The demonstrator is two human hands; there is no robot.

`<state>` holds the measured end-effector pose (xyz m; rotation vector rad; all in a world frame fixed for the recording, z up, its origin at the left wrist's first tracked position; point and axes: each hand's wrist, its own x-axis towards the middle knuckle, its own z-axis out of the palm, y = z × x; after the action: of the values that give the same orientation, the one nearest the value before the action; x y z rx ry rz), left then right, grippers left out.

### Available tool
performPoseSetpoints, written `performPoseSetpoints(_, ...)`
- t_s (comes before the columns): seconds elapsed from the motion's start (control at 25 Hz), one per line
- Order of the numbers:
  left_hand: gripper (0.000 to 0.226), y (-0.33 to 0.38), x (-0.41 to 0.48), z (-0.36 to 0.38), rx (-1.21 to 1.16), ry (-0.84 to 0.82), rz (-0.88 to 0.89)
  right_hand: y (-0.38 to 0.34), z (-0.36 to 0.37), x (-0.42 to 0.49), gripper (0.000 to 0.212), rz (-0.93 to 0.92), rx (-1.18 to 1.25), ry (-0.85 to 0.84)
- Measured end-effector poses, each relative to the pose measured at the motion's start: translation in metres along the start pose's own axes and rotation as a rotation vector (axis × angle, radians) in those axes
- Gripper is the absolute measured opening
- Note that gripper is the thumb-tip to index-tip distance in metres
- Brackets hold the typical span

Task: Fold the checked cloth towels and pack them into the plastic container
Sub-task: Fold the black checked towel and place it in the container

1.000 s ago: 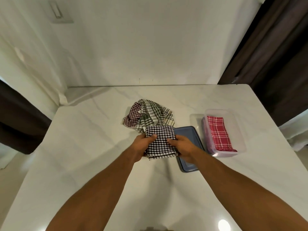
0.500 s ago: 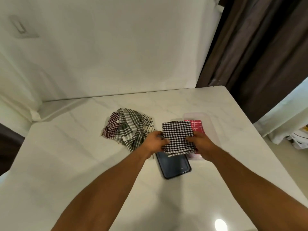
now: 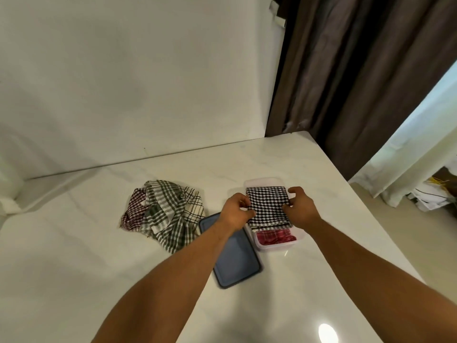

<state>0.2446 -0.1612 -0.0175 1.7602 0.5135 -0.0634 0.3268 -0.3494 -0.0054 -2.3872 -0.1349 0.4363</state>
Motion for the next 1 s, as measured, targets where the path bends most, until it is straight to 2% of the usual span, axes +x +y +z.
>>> performPoseSetpoints(0.12,0.017,0.005,0.013,0.010,0.016,-0.036,-0.005,0.004,-0.002,0.013,0.032,-0.081,-0.148,0.007)
performPoseSetpoints(0.2,0.024,0.007,0.018,0.014,0.112,-0.032,0.001,0.004,-0.001,0.021,0.027,-0.123,-0.241,-0.022)
performPoseSetpoints(0.32,0.038,0.014,0.024,0.018,0.433,-0.060,0.046,0.002,0.002,0.032,0.035,-0.152,-0.355,-0.084)
performPoseSetpoints(0.44,0.032,0.020,0.031,0.024,0.719,-0.179,0.109,0.000,0.004,0.041,0.042,-0.178,-0.497,-0.179)
performPoseSetpoints(0.6,0.034,0.016,0.037,0.035,1.116,-0.216,0.139,0.000,0.016,0.049,0.036,-0.213,-0.618,-0.287)
performPoseSetpoints(0.76,0.027,0.017,0.039,0.040,1.302,-0.200,0.166,-0.002,0.025,0.053,0.033,-0.203,-0.686,-0.307)
performPoseSetpoints(0.84,0.025,0.014,0.042,0.043,1.347,-0.164,0.268,-0.005,0.027,0.053,0.028,-0.259,-0.771,-0.216)
performPoseSetpoints(0.92,0.019,0.012,0.047,0.047,1.438,-0.077,0.442,-0.006,0.030,0.057,0.026,-0.389,-0.859,-0.108)
performPoseSetpoints(1.0,0.020,0.009,0.055,0.049,1.569,-0.003,0.573,-0.001,0.034,0.066,0.043,-0.516,-0.888,-0.129)
